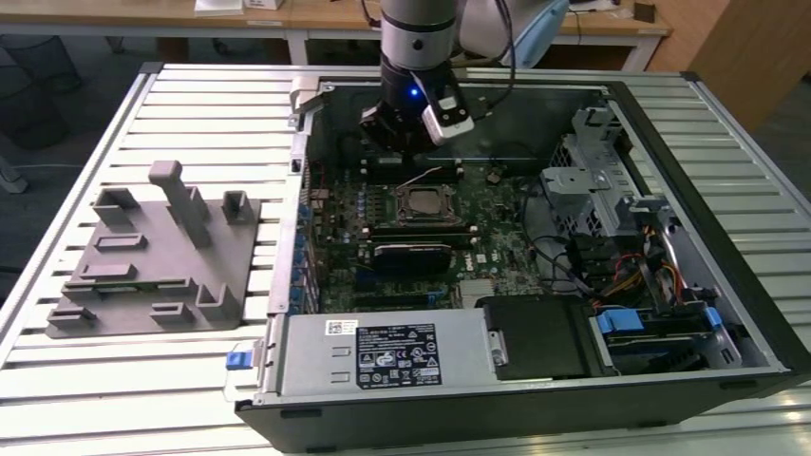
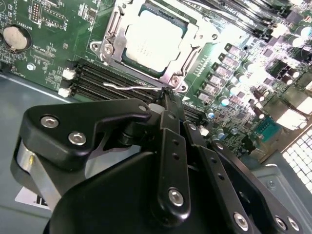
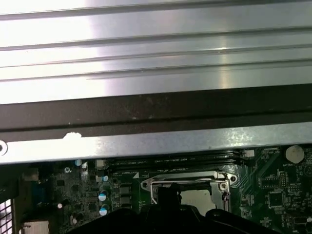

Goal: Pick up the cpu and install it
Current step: 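Install the first cpu locking lever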

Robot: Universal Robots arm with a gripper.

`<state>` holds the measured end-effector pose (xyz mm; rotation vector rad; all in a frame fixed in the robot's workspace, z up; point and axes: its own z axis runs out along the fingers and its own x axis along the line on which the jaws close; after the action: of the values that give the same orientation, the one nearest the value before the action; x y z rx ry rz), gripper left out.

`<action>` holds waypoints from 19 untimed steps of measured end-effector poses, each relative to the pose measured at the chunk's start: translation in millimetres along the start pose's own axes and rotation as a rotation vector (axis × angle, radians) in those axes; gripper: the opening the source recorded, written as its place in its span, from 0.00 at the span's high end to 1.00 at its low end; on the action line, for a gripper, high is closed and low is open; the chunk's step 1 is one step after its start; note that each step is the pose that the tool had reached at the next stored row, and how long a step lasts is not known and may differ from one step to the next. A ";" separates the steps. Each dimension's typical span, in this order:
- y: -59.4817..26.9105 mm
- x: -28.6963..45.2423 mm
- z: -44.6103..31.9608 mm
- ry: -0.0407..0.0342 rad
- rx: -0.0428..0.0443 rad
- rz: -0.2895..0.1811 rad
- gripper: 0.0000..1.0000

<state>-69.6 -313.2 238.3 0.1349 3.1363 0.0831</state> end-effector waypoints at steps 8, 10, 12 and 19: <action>0.0 -4.3 6.2 0.0016 -0.0179 0.000 0.89; 0.1 -6.2 7.2 0.0020 -0.0180 -0.009 0.89; 0.1 -6.8 8.0 0.0034 -0.0179 -0.031 0.89; 3.6 -8.9 12.6 0.0041 -0.0182 -0.045 0.89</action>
<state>-60.5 -309.7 225.9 0.0635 3.1398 0.1119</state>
